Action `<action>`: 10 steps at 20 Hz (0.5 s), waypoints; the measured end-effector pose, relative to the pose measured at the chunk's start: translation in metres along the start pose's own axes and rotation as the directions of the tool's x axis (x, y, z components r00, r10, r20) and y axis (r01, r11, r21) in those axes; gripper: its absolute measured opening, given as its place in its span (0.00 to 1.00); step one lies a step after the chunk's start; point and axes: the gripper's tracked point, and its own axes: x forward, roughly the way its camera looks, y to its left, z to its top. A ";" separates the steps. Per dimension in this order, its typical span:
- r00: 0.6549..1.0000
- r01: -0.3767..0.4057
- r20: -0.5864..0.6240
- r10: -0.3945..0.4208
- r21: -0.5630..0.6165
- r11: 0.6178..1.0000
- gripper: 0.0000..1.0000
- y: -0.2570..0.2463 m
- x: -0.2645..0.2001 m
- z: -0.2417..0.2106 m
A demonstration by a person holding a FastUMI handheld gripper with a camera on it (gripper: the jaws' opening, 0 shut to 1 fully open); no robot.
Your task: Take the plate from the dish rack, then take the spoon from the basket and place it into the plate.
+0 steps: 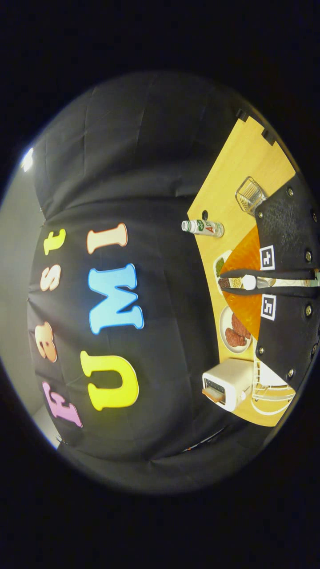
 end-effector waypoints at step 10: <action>0.988 -0.133 -0.084 0.128 -0.061 0.989 0.06 0.051 -0.064 -0.056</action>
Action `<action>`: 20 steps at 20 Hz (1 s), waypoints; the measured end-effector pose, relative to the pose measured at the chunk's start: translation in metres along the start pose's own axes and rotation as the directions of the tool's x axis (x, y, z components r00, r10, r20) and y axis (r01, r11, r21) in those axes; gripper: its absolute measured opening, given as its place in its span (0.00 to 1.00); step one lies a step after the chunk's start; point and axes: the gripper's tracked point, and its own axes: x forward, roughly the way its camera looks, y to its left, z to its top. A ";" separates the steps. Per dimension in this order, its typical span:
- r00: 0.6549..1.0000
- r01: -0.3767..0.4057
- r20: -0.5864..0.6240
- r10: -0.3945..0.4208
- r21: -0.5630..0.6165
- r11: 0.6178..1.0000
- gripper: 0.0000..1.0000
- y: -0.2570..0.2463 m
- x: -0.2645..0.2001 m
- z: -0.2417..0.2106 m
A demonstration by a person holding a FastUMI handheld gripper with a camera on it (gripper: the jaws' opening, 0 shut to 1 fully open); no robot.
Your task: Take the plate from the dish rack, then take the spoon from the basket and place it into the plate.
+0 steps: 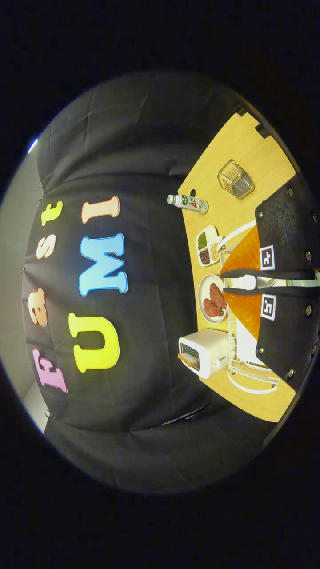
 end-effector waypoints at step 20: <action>0.978 -0.092 -0.192 0.088 -0.016 0.996 0.06 0.007 -0.036 -0.125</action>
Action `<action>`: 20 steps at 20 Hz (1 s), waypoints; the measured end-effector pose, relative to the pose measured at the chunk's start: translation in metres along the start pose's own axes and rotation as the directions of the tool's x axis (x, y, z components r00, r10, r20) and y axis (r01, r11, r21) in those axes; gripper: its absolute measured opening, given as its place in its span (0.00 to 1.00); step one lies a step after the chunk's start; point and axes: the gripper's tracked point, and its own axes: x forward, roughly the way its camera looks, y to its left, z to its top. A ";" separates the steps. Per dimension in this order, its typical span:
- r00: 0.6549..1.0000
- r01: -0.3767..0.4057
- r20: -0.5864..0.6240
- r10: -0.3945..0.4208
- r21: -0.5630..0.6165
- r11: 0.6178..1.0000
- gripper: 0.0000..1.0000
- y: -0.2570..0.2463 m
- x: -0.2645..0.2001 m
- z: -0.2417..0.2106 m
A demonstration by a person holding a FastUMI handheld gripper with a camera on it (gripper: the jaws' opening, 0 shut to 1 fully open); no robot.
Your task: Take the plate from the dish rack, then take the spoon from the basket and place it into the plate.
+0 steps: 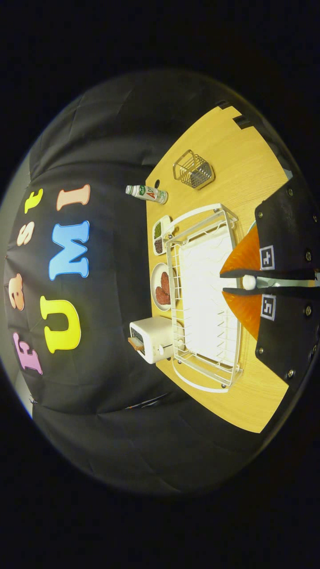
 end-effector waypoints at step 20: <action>0.987 0.160 -0.012 -0.159 0.117 0.980 0.27 -0.064 0.001 0.000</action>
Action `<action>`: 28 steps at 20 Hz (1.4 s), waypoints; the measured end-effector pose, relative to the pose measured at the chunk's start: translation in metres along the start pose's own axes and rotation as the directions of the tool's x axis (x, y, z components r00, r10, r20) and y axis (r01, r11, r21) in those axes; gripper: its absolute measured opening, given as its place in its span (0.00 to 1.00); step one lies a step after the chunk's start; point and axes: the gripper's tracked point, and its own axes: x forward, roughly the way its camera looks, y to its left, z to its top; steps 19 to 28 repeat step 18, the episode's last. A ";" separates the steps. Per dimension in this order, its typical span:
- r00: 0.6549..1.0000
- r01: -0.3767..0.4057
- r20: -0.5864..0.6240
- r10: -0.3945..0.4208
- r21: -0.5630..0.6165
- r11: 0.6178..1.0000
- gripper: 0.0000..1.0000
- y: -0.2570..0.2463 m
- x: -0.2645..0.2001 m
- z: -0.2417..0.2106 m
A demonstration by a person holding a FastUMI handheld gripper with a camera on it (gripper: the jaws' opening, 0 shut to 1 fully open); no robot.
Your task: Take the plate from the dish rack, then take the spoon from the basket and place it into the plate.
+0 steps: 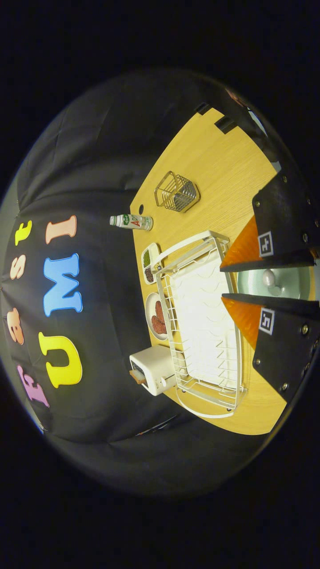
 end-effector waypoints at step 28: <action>0.866 -0.013 0.492 0.089 -0.155 0.988 0.52 0.002 -0.073 0.226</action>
